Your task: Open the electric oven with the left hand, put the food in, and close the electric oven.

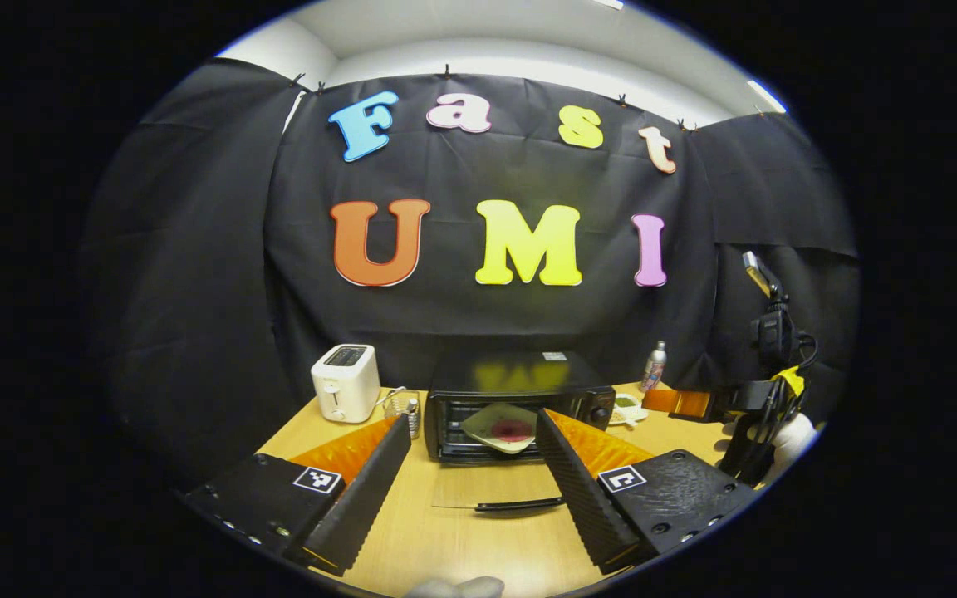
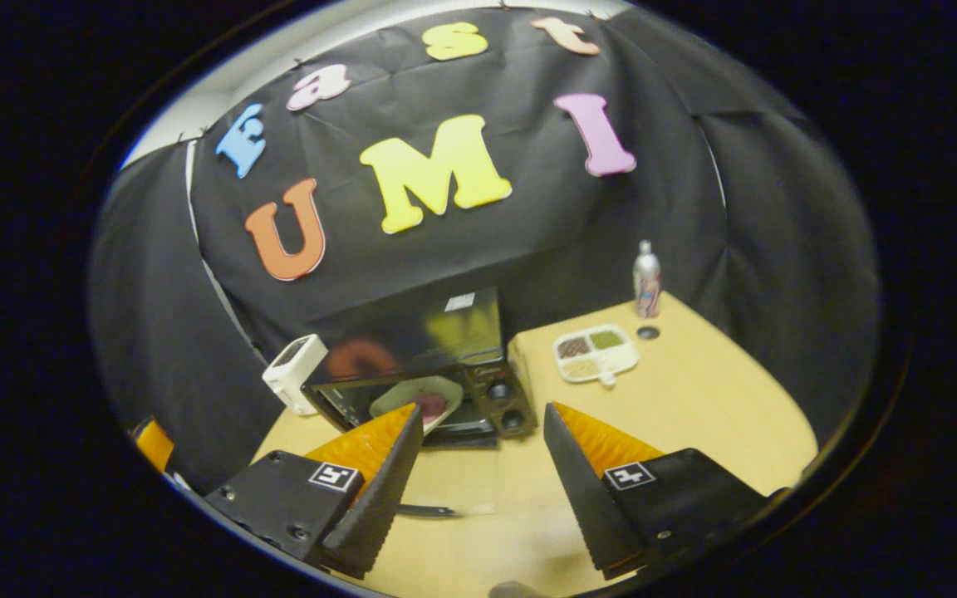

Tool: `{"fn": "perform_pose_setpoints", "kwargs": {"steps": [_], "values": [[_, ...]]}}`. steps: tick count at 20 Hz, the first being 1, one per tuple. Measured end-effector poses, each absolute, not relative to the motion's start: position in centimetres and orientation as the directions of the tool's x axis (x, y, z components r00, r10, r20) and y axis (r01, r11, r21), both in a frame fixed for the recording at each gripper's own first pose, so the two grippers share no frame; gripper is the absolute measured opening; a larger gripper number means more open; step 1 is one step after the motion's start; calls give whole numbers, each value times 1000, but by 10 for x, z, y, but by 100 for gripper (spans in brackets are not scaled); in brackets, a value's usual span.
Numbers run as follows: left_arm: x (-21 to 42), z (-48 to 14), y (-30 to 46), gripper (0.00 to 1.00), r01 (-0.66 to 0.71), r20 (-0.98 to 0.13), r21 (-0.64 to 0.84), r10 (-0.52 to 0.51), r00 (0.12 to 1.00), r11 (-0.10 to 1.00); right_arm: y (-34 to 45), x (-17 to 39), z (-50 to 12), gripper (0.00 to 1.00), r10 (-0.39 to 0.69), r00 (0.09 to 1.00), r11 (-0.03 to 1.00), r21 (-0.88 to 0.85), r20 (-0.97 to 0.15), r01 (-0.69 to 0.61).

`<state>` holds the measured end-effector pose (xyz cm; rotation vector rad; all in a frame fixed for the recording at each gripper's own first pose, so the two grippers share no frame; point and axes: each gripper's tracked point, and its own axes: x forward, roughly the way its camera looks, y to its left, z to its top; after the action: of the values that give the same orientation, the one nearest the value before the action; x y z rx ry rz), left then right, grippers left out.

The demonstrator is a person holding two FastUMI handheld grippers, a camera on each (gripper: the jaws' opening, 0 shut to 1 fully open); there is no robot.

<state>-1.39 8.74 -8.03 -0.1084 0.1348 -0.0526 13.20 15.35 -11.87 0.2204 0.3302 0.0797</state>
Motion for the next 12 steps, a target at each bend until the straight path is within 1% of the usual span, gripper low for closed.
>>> {"fn": "perform_pose_setpoints", "kwargs": {"steps": [2, 4, 6, 8, 9, 11, 12], "values": [[-17, -84, 77, 96, 61, -121, -107, -74, 990, 992, 133, 109, -93, 92, 92, 957, 986, 157, -275, -49], [-18, -88, 66, 96, 74, -116, -108, -86, 990, 991, 111, 75, -79, 93, 75, 963, 988, 150, -258, -36], [-22, -78, 51, 97, 95, -81, -116, -104, 991, 989, 84, 56, -74, 93, 40, 969, 989, 147, -245, -3], [-23, -69, 49, 96, 84, -49, -105, -89, 995, 991, 63, 38, -77, 92, 25, 968, 988, 156, -251, 15], [-22, -70, 45, 96, 73, -42, -95, -78, 996, 993, 55, 30, -80, 93, 27, 965, 987, 161, -261, 16], [-18, -87, 39, 96, 47, -75, -72, -53, 996, 996, 33, 19, -87, 92, 9, 959, 986, 160, -282, 38], [-16, -100, 35, 96, 44, -91, -68, -50, 995, 997, 22, 15, -86, 93, -4, 960, 986, 158, -279, 50]]}}
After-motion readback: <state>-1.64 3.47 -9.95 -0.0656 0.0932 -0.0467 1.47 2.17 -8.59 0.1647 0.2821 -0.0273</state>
